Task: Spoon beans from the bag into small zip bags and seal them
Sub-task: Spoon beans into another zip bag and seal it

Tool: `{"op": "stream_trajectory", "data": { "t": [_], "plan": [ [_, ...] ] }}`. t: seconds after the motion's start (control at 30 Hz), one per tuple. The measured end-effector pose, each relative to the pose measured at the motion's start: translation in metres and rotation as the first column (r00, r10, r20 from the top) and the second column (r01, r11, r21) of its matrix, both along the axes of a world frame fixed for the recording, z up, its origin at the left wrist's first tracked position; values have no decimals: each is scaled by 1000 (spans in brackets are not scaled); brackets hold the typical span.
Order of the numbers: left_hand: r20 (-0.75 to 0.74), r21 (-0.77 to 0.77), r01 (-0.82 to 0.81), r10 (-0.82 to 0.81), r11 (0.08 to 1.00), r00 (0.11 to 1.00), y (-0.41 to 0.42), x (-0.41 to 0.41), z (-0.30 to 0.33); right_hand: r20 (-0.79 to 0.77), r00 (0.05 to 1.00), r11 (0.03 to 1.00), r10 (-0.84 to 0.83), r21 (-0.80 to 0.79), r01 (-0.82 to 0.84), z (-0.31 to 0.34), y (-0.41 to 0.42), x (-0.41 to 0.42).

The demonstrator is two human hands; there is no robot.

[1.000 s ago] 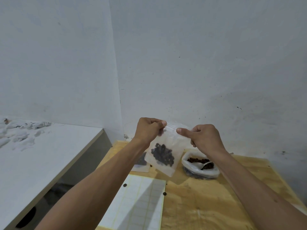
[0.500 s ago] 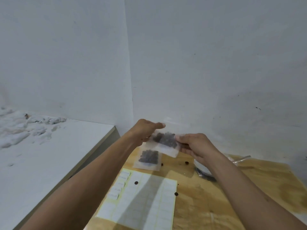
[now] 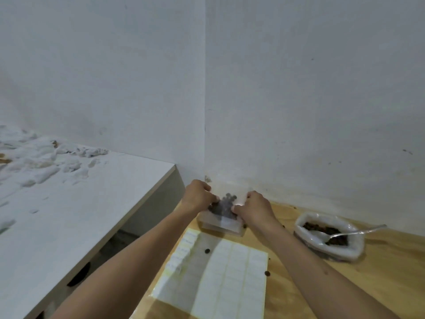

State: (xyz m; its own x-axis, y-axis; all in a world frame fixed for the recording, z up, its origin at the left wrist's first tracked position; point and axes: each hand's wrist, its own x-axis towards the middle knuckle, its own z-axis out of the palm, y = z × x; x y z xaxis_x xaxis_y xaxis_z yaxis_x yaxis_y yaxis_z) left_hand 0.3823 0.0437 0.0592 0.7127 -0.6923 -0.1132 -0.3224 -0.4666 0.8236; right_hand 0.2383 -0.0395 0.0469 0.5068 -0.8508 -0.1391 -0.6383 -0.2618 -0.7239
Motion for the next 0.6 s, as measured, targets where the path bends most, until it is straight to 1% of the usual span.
{"op": "stream_trajectory", "data": {
  "t": [0.13, 0.17, 0.27, 0.4, 0.43, 0.5, 0.6],
  "plan": [
    [103, 124, -14, 1, 992, 995, -2, 3, -20, -81, 997, 999, 2, -45, -6, -12, 4, 8],
    [89, 133, -21, 9, 991, 996, -2, 4, -23, -83, 997, 999, 1, -49, -5, -15, 4, 9],
    [43, 123, -9, 4, 992, 999, -4, 12, -29, -68, 998, 999, 12, -47, -15, -19, 0, 7],
    [61, 103, -23, 17, 994, 998, -4, 15, -27, 13, 1000, 998, 28, -48, -28, -10, 0, -6],
    [86, 103, -36, 27, 994, 996, -5, 14, -26, 28, 999, 998, 41, -57, -39, -6, -1, -11],
    [184, 98, -60, 41, 993, 982, -5, 8, -19, 42, 997, 996, 60, -75, -56, 6, -3, -23],
    [316, 52, -50, 31, 997, 948, -12, -14, -6, 67, 997, 992, 45, -123, -36, 23, -13, -49]
  ]
}}
